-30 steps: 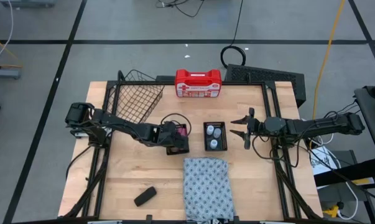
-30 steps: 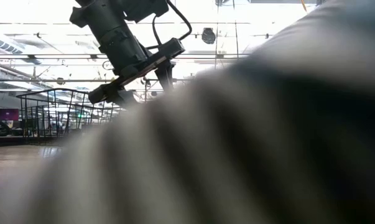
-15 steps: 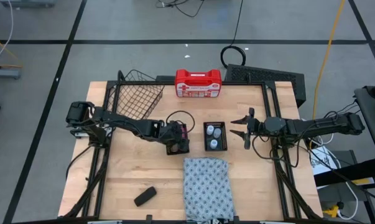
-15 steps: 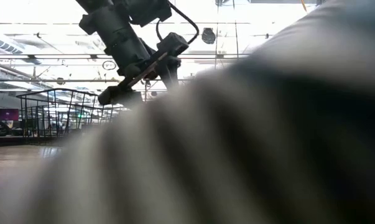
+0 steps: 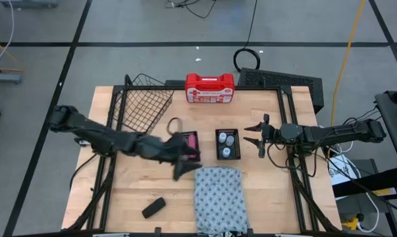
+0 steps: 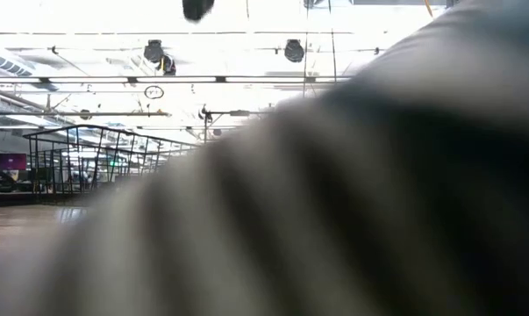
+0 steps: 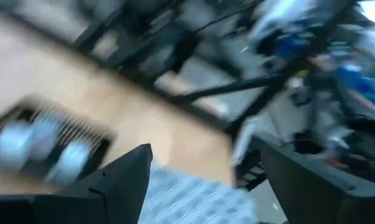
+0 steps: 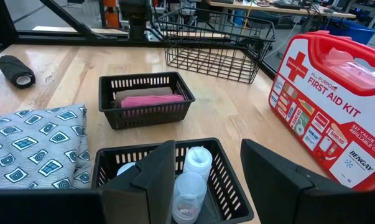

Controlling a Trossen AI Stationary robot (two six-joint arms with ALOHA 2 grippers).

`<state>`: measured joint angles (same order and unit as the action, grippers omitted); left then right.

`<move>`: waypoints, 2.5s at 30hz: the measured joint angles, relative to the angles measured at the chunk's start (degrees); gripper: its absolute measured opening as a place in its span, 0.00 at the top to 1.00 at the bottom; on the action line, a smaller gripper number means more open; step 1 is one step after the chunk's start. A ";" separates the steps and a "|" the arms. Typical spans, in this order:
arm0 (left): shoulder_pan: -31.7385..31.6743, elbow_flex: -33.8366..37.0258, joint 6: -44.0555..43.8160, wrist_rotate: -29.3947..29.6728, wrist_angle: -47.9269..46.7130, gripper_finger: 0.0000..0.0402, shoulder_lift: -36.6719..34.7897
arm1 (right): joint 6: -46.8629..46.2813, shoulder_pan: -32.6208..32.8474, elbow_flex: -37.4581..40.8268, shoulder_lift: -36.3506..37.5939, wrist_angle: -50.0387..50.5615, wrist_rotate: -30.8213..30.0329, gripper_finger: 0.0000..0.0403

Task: Pick & Place Medicine items
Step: Put the blue patient gown into the wire basket

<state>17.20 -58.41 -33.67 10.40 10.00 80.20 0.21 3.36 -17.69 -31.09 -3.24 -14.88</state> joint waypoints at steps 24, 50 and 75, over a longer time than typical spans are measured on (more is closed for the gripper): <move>9.72 -0.04 14.47 1.74 16.75 0.21 -6.77 | 0.00 0.02 0.00 0.00 -1.27 -0.01 0.58; 7.13 -0.05 15.25 7.14 13.57 0.19 2.73 | -1.03 0.00 0.02 0.00 -1.27 -0.01 0.58; 1.21 -27.70 23.03 -0.86 -25.85 0.19 35.66 | 0.54 0.00 0.07 0.00 -2.90 -0.08 0.58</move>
<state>18.41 -86.11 -10.63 9.54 -15.85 115.86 0.75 3.36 -17.63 -31.09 -6.15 -14.96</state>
